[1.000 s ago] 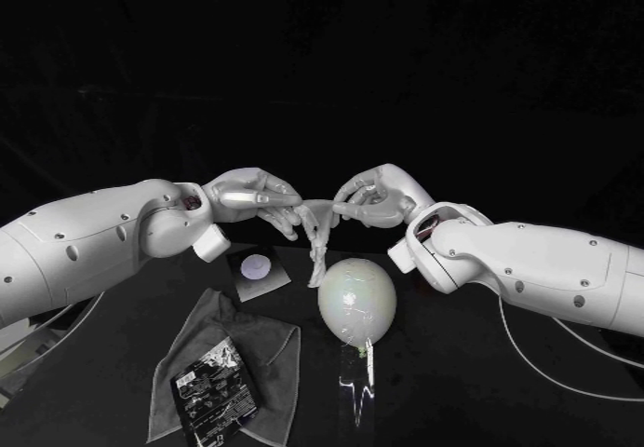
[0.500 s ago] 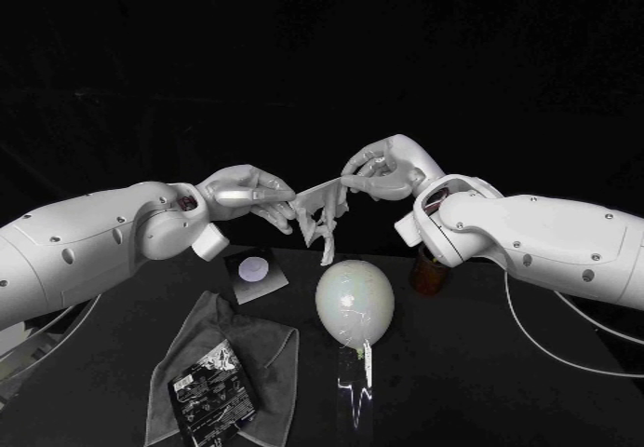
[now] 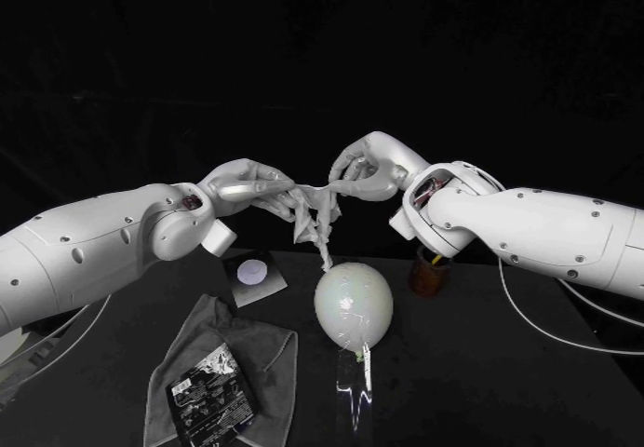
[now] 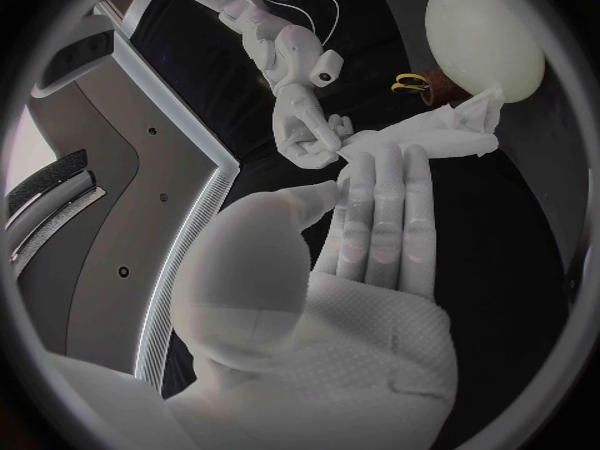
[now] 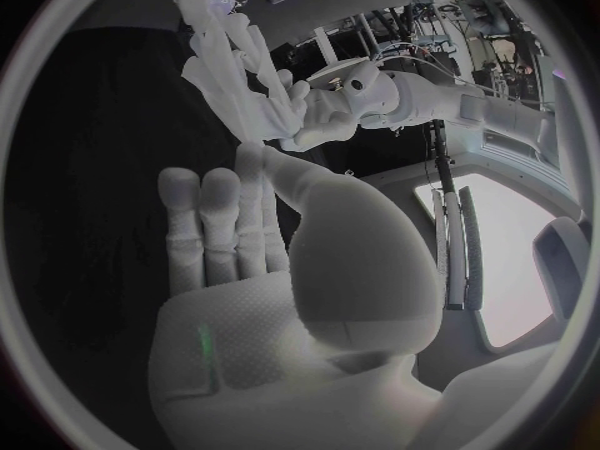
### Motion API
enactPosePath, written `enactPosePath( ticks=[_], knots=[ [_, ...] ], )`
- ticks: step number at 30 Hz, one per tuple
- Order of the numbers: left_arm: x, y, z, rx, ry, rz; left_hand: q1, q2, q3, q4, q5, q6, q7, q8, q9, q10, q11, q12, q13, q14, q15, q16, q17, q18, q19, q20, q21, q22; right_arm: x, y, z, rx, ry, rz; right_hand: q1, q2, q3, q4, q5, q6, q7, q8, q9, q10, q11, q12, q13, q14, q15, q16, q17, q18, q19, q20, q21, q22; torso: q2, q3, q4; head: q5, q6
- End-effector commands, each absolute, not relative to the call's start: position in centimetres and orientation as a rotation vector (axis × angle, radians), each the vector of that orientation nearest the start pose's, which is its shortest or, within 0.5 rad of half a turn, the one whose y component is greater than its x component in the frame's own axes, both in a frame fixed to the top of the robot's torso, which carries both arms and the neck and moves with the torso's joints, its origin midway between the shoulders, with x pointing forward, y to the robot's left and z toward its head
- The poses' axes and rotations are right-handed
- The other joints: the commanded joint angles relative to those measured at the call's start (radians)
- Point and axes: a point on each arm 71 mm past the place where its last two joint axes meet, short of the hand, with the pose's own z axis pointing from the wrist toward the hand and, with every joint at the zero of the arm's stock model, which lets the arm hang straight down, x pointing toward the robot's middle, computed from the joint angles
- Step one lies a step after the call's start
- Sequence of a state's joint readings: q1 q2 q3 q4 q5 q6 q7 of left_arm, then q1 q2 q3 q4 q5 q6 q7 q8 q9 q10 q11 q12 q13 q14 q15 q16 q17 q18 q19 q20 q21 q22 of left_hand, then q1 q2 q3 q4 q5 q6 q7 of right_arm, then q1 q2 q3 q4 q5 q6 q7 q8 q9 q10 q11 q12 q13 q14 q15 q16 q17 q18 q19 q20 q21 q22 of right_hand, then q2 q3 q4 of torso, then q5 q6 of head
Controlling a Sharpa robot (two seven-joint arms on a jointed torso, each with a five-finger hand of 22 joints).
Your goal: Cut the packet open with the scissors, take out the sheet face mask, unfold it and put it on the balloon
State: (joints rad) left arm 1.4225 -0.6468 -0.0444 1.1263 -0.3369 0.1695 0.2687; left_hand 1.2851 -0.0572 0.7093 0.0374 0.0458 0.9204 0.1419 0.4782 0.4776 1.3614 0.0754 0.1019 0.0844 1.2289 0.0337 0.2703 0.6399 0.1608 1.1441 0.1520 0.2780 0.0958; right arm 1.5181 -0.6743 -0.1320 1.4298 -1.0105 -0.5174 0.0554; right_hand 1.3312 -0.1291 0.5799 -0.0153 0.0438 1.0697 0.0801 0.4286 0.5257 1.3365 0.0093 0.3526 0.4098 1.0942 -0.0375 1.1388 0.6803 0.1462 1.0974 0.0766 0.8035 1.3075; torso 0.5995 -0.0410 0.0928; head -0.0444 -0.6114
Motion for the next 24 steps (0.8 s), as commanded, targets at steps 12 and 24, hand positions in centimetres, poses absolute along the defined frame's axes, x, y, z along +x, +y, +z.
enactPosePath(
  ticks=[12,24],
  knots=[
    [58.1,20.1,-8.6,-0.526,1.573,-1.440,0.058,0.010,-0.060,0.040,0.006,-0.014,0.003,-0.029,0.058,-0.092,0.014,0.062,0.060,-0.201,0.024,0.152,0.122,-0.022,-0.140,0.025,0.039,0.041,53.4,-14.1,-2.2,-0.071,1.194,0.832,-0.005,0.000,0.013,-0.006,0.005,0.003,-0.008,0.012,0.004,0.002,-0.004,0.009,0.007,0.011,-0.003,0.009,0.006,0.004,0.009,-0.002,0.015,0.037,0.000,-0.0012,0.0000,-0.002,0.011],
    [58.5,19.8,-9.6,-0.562,1.523,-1.424,0.080,0.007,-0.062,0.057,0.004,-0.056,0.021,-0.037,0.055,-0.254,0.049,0.106,0.110,-0.422,0.074,0.217,0.152,-0.064,-0.287,0.057,0.027,0.054,53.8,-13.6,-1.1,-0.067,1.156,0.824,-0.006,-0.001,0.015,-0.007,0.005,0.003,-0.008,0.014,0.005,0.002,-0.004,0.010,0.010,0.013,-0.003,0.011,0.008,0.003,0.011,-0.002,0.019,0.040,0.001,-0.0009,0.0004,-0.006,0.016]
  ],
)
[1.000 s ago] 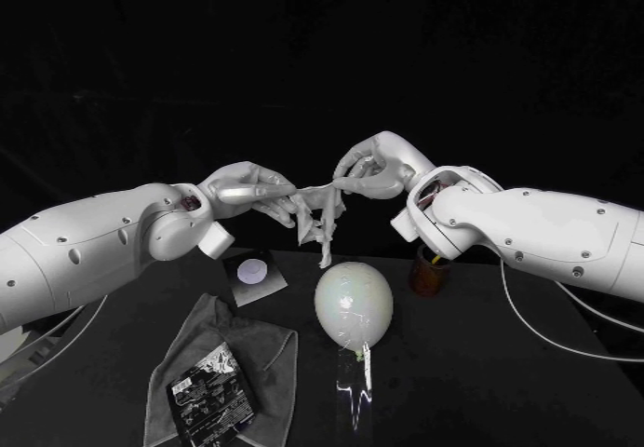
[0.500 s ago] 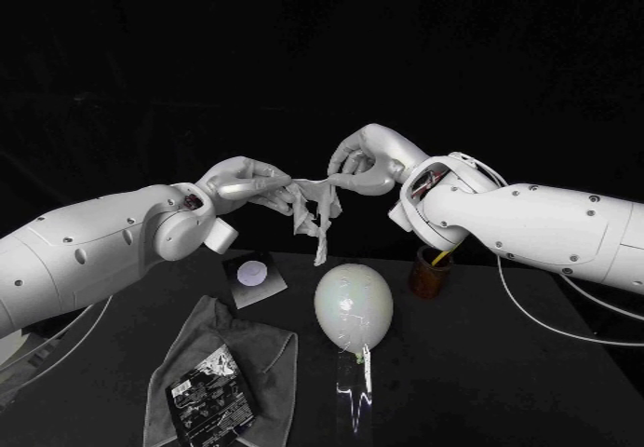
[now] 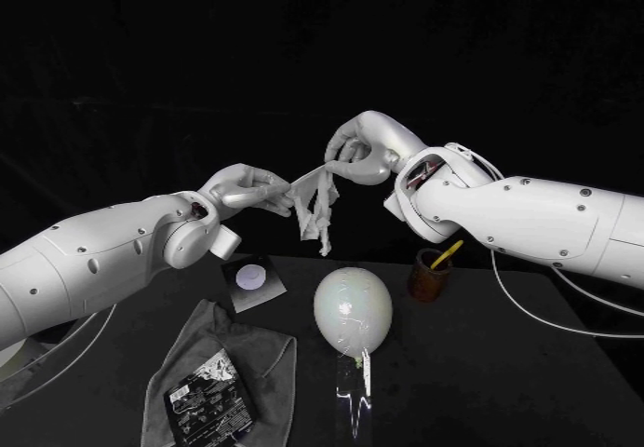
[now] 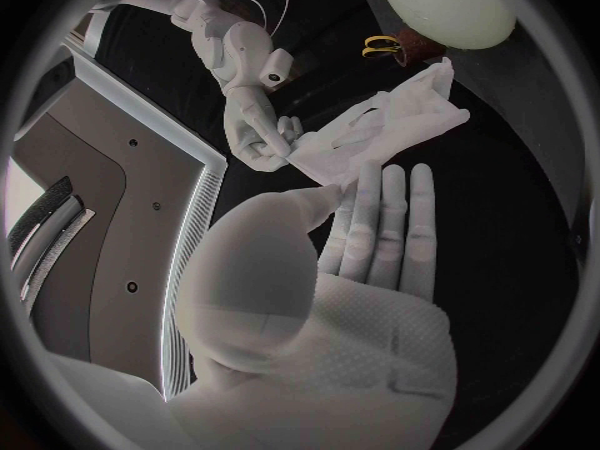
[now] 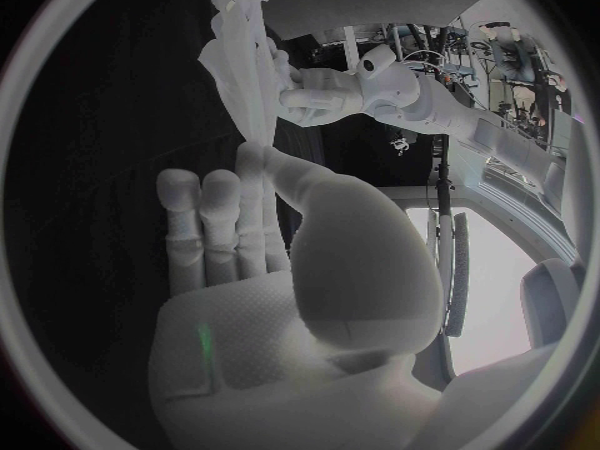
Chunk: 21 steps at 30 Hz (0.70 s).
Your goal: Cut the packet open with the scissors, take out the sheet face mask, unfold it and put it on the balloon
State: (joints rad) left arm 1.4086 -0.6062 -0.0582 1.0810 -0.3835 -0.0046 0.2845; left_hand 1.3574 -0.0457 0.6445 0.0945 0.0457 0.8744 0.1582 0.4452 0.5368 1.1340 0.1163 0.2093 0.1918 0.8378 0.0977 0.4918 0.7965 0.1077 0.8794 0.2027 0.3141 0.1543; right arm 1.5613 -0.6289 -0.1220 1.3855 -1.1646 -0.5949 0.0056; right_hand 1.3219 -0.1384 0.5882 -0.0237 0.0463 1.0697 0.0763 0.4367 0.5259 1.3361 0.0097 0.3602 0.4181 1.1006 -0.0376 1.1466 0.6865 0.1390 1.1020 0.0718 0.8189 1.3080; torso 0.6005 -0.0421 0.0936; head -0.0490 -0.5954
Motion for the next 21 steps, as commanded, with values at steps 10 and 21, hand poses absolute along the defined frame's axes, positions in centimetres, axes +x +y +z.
enactPosePath(
  ticks=[10,21],
  knots=[
    [58.4,19.2,-11.0,-0.604,1.535,-1.443,-0.004,-0.069,-0.048,-0.001,0.003,-0.052,0.039,-0.008,-0.010,-0.143,0.048,-0.011,-0.004,-0.156,0.050,-0.022,-0.039,-0.034,-0.122,0.046,-0.074,-0.035,54.1,-13.3,-1.0,-0.057,1.150,0.814,0.003,0.006,0.010,-0.001,0.002,0.003,-0.005,0.007,0.005,0.003,-0.005,0.004,0.004,0.010,-0.004,0.006,0.005,0.010,0.008,0.002,0.007,0.041,0.000,0.0007,-0.0016,-0.002,0.001],
    [58.3,18.4,-11.7,-0.608,1.569,-1.437,-0.042,-0.170,-0.132,0.021,0.000,-0.108,0.071,-0.055,-0.055,-0.192,0.072,-0.010,-0.025,-0.237,0.077,-0.067,-0.109,-0.032,-0.183,0.081,-0.131,-0.067,54.2,-13.4,-1.0,-0.048,1.153,0.804,0.002,0.005,0.011,-0.002,0.002,0.003,-0.005,0.008,0.006,0.003,-0.005,0.004,0.004,0.010,-0.004,0.007,0.005,0.010,0.008,0.002,0.008,0.042,-0.001,0.0004,-0.0001,-0.002,0.002]
  ],
)
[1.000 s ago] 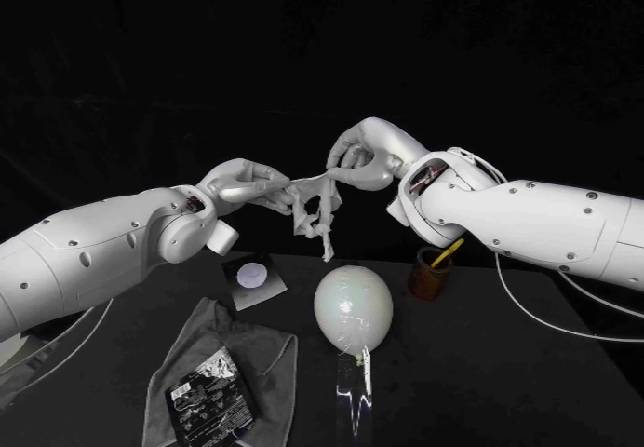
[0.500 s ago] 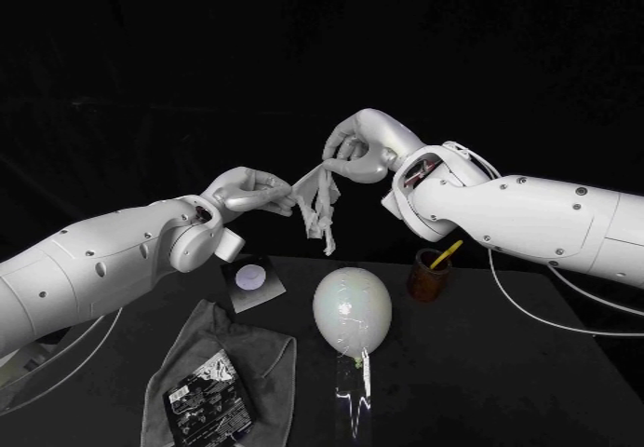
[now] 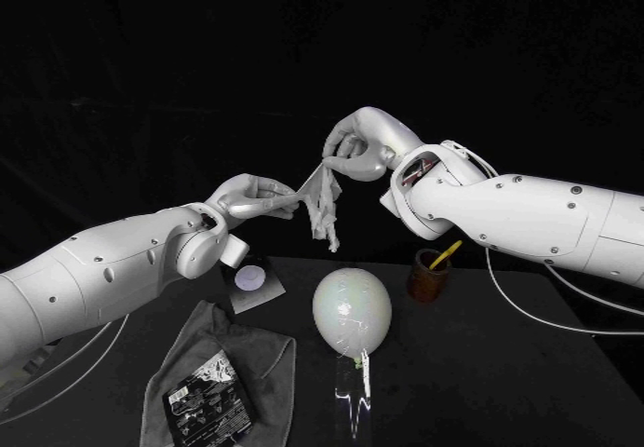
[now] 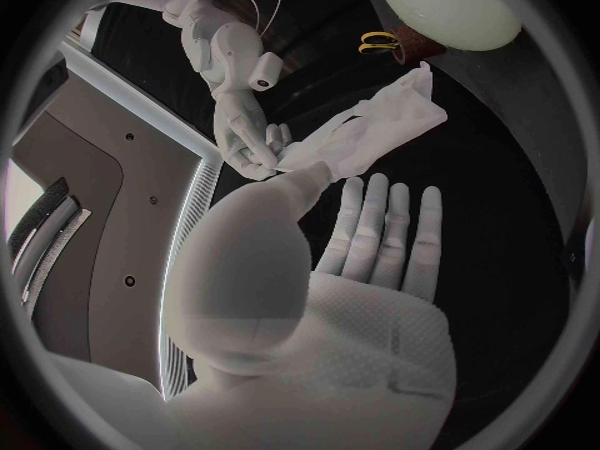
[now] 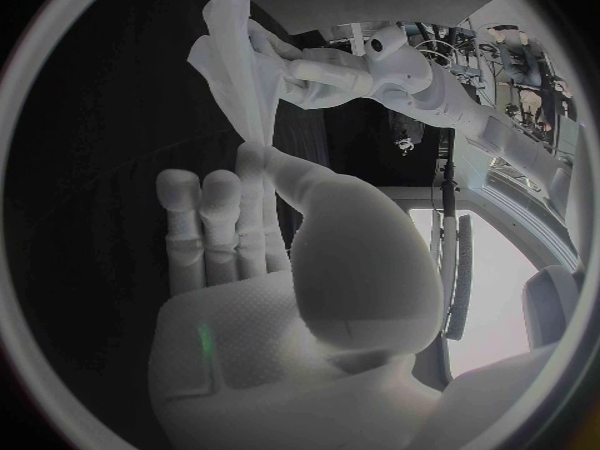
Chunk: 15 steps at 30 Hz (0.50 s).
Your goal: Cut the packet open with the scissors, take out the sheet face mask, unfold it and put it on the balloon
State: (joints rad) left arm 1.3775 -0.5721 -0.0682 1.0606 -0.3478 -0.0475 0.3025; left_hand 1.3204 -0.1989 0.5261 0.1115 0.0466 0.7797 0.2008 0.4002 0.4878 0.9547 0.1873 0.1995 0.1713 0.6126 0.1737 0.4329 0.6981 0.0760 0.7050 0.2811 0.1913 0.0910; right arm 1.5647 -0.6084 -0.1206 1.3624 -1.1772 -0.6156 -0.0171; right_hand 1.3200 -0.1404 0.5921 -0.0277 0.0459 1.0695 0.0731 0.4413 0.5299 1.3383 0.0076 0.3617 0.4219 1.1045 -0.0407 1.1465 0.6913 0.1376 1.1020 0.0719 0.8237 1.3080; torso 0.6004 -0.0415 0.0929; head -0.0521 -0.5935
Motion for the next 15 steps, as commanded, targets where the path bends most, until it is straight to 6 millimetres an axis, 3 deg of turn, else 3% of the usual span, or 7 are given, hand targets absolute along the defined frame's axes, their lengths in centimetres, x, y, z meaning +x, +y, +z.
enactPosePath(
  ticks=[1,3,5,15],
  knots=[
    [58.2,18.4,-11.9,-0.604,1.574,-1.433,-0.005,-0.022,-0.027,0.008,0.002,-0.017,0.030,-0.015,-0.013,-0.019,0.005,0.000,-0.009,-0.017,0.005,-0.015,-0.024,0.001,-0.013,0.005,-0.014,-0.007,54.2,-13.4,-1.0,-0.047,1.153,0.803,0.004,0.007,0.007,0.002,0.003,0.003,-0.002,0.003,0.002,0.000,-0.003,0.003,0.001,0.006,-0.001,0.007,0.001,0.011,0.008,0.002,0.003,0.042,-0.001,-0.0001,0.0005,0.001,0.000],
    [58.1,18.2,-12.1,-0.592,1.589,-1.423,-0.006,-0.026,-0.034,0.010,0.002,-0.018,0.032,-0.017,-0.016,-0.020,0.006,0.000,-0.010,-0.019,0.006,-0.017,-0.030,0.001,-0.015,0.006,-0.016,-0.009,54.2,-13.4,-1.0,-0.046,1.153,0.802,0.004,0.007,0.007,0.002,0.003,0.003,-0.002,0.003,0.002,0.000,-0.003,0.003,0.001,0.006,-0.001,0.007,0.001,0.011,0.008,0.002,0.003,0.042,-0.001,-0.0001,0.0003,0.000,0.000],
    [58.0,18.1,-12.5,-0.579,1.603,-1.411,-0.011,-0.046,-0.057,0.011,0.002,-0.030,0.038,-0.024,-0.023,-0.027,0.010,0.000,-0.015,-0.021,0.009,-0.023,-0.042,0.001,-0.019,0.007,-0.022,-0.012,54.2,-13.4,-1.0,-0.044,1.153,0.801,0.004,0.006,0.008,0.001,0.003,0.003,-0.002,0.004,0.002,0.001,-0.003,0.004,0.002,0.009,-0.001,0.009,0.005,0.011,0.010,0.002,0.006,0.044,-0.001,-0.0001,0.0002,0.000,0.000],
    [57.6,18.4,-14.6,-0.572,1.607,-1.318,0.050,-0.039,-0.130,-0.002,0.002,-0.067,0.058,-0.037,-0.048,-0.071,0.027,0.006,-0.037,-0.010,0.020,-0.035,-0.108,0.007,-0.017,0.008,-0.039,-0.021,54.3,-13.6,-0.9,-0.036,1.148,0.796,0.004,0.006,0.010,0.000,0.003,0.003,-0.002,0.005,0.002,0.001,-0.003,0.004,0.003,0.011,-0.001,0.011,0.006,0.010,0.011,0.002,0.009,0.045,0.000,0.0000,0.0001,-0.001,0.001]
  ],
)
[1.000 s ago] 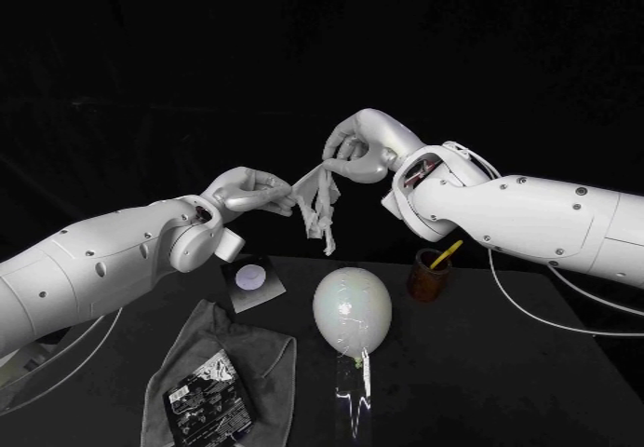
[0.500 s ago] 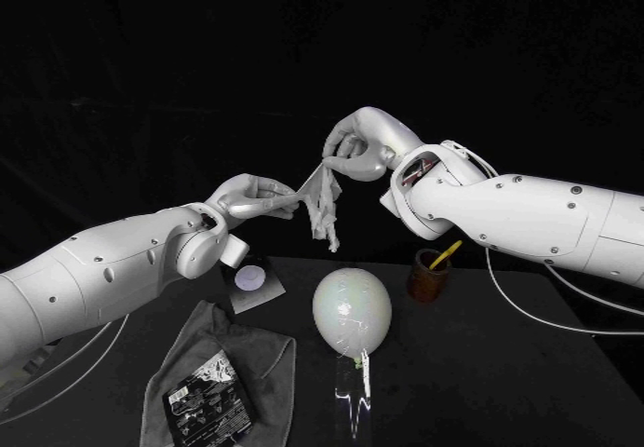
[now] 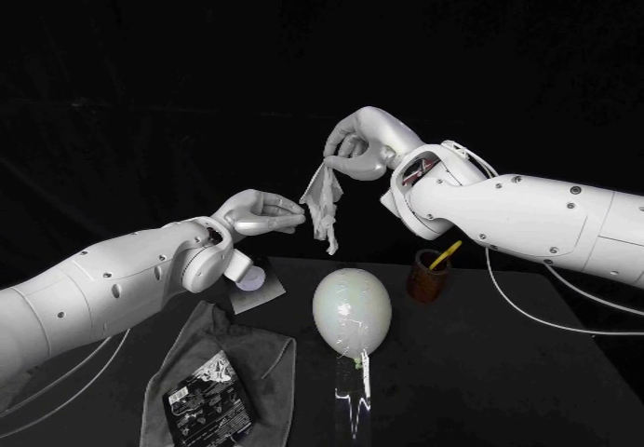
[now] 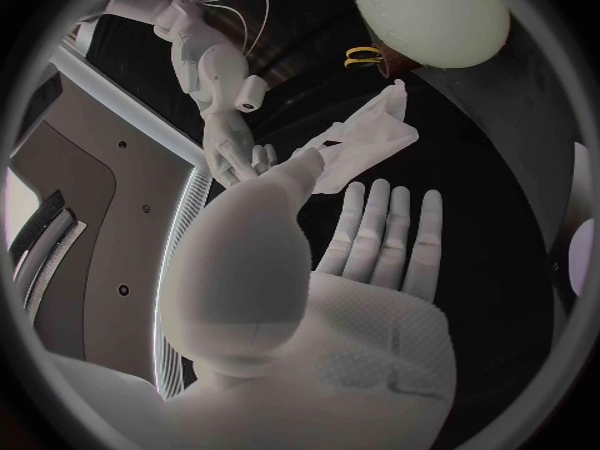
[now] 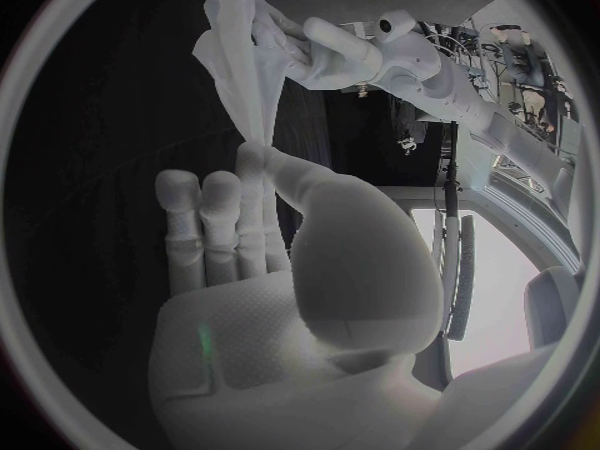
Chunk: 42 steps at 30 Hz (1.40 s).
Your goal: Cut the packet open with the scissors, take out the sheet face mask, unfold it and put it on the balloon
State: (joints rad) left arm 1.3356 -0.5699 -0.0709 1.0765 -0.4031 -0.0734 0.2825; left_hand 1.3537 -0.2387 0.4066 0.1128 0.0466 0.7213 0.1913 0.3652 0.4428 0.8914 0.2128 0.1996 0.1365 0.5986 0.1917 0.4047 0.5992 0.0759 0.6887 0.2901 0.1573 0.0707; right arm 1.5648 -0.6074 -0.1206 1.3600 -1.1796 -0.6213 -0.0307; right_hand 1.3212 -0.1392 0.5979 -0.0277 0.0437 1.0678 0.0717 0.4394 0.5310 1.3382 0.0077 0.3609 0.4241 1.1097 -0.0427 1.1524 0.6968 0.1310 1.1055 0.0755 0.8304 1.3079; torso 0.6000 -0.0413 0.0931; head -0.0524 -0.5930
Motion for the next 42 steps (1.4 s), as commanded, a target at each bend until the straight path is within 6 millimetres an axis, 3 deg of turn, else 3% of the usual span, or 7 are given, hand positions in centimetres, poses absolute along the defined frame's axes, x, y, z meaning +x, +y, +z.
enactPosePath(
  ticks=[1,10,15,29,34,42],
  knots=[
    [57.6,18.4,-14.8,-0.573,1.606,-1.314,0.017,0.001,-0.011,-0.003,0.002,-0.008,0.068,-0.002,-0.003,-0.008,0.001,0.006,-0.002,0.004,0.002,-0.007,-0.009,0.007,-0.001,-0.001,-0.005,-0.001,54.3,-13.6,-0.9,-0.035,1.148,0.796,0.002,0.005,0.004,0.000,0.005,0.005,0.000,0.007,0.001,0.001,-0.003,0.005,0.001,0.005,0.001,0.005,0.001,0.017,0.008,-0.002,0.002,0.045,0.000,-0.0003,-0.0003,-0.001,0.000],
    [57.6,18.3,-16.1,-0.581,1.597,-1.267,0.079,0.024,-0.015,-0.032,0.002,-0.015,0.068,0.004,-0.011,-0.019,0.002,0.022,-0.010,0.008,0.003,-0.006,-0.039,0.008,0.009,-0.001,-0.009,-0.001,53.9,-13.5,-0.9,-0.035,1.145,0.804,0.002,0.004,0.005,-0.001,0.005,0.005,0.000,0.008,0.002,0.001,-0.004,0.006,0.002,0.007,0.001,0.007,0.003,0.016,0.010,-0.002,0.007,0.047,0.001,-0.0009,-0.0005,0.001,-0.001],
    [57.7,17.8,-16.4,-0.579,1.585,-1.261,0.098,0.039,-0.007,-0.041,0.002,0.001,0.053,0.016,-0.014,-0.015,-0.006,0.035,-0.012,0.014,-0.002,-0.003,-0.054,0.010,0.018,-0.001,-0.010,-0.001,53.7,-13.3,-0.9,-0.038,1.147,0.812,0.001,0.003,0.007,-0.002,0.005,0.005,0.000,0.008,0.002,0.002,-0.004,0.007,0.003,0.009,0.001,0.008,0.004,0.016,0.011,-0.002,0.008,0.048,0.001,-0.0010,-0.0006,0.003,-0.003],
    [57.8,16.3,-16.4,-0.592,1.545,-1.272,0.084,0.044,-0.010,-0.034,0.002,-0.023,0.051,-0.010,-0.043,-0.015,-0.006,0.049,-0.021,0.018,-0.002,-0.003,-0.083,0.011,0.015,-0.001,-0.018,-0.002,53.3,-13.0,-1.0,-0.037,1.151,0.825,0.000,0.003,0.007,-0.002,0.005,0.005,0.000,0.009,0.002,0.002,-0.004,0.007,0.004,0.009,0.001,0.008,0.005,0.016,0.011,-0.003,0.010,0.049,0.000,-0.0004,-0.0009,0.008,-0.003],
    [57.5,15.7,-16.3,-0.577,1.545,-1.309,0.072,0.045,-0.020,-0.026,0.002,0.013,-0.004,-0.008,-0.055,-0.014,0.002,0.055,-0.030,0.018,0.003,-0.004,-0.103,0.008,0.004,-0.001,-0.026,-0.004,53.4,-12.9,-1.0,-0.036,1.153,0.826,0.000,0.003,0.007,-0.002,0.005,0.005,0.000,0.009,0.002,0.002,-0.004,0.007,0.004,0.009,0.001,0.008,0.005,0.016,0.011,-0.003,0.010,0.049,0.001,0.0002,0.0000,0.007,-0.003],
    [57.3,15.4,-16.1,-0.570,1.532,-1.344,0.087,0.066,-0.001,-0.026,0.002,0.071,-0.024,-0.007,-0.071,-0.006,-0.001,0.058,-0.042,0.019,0.001,-0.005,-0.125,0.007,0.000,-0.001,-0.033,-0.004,53.4,-12.9,-1.0,-0.033,1.155,0.825,-0.001,0.002,0.008,-0.003,0.005,0.006,0.000,0.009,0.002,0.002,-0.004,0.008,0.005,0.012,0.001,0.010,0.008,0.016,0.012,-0.003,0.011,0.050,0.000,-0.0006,-0.0002,0.006,-0.002]
  ],
)
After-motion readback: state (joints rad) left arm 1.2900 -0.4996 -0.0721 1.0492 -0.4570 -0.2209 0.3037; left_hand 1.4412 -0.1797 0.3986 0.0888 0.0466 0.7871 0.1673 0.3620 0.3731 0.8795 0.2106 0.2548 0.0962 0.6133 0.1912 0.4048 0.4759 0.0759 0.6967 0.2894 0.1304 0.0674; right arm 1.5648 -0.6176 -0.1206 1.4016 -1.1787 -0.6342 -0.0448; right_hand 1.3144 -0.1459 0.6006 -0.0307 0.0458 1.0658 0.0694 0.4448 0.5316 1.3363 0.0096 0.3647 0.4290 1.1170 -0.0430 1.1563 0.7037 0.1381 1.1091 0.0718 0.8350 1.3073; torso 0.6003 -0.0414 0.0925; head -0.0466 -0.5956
